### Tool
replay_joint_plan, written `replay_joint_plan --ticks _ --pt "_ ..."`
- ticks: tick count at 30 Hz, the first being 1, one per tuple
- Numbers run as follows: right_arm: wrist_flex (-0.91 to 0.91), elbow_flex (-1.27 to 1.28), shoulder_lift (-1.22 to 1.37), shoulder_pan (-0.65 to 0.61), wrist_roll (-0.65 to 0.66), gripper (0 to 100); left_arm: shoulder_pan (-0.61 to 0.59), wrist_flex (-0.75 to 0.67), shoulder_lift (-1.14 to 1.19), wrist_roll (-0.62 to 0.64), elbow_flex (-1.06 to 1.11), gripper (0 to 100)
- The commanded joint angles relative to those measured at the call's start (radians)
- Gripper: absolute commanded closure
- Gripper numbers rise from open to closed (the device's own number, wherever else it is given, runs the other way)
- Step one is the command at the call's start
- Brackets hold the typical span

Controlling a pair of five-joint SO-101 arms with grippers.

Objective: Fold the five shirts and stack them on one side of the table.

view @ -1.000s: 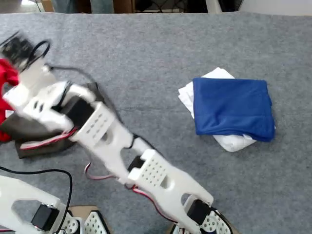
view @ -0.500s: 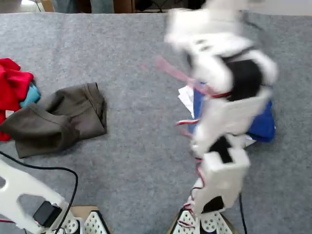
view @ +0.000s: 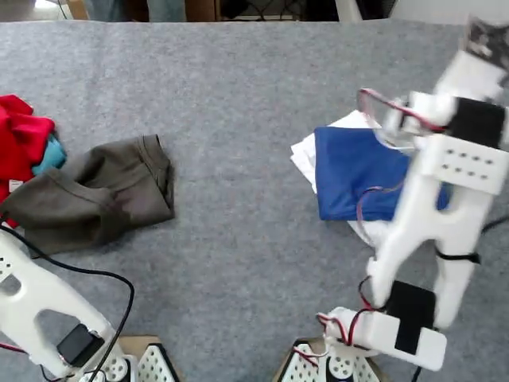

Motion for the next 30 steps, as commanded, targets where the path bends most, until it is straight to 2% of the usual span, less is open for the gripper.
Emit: replay_joint_plan --ticks 1,5,17,24,30 --pt "-0.003 0.018 -0.019 0.147 0.118 65.0 0.024 0.003 -0.069 -0.008 0.018 78" --pt "-0.046 0.022 0.108 0.221 0.204 65.2 0.061 0.003 -0.071 -0.008 0.039 79" --pt "-0.152 -0.251 0.593 0.222 0.377 65.7 0.111 0.002 -0.27 -0.008 0.259 79" --pt "-0.08 -0.446 0.796 0.17 0.436 79.1 0.111 0.002 -0.304 -0.006 0.326 79" --pt "-0.052 -0.513 0.881 0.143 0.439 79.7 0.11 0.002 -0.304 -0.002 0.326 79"
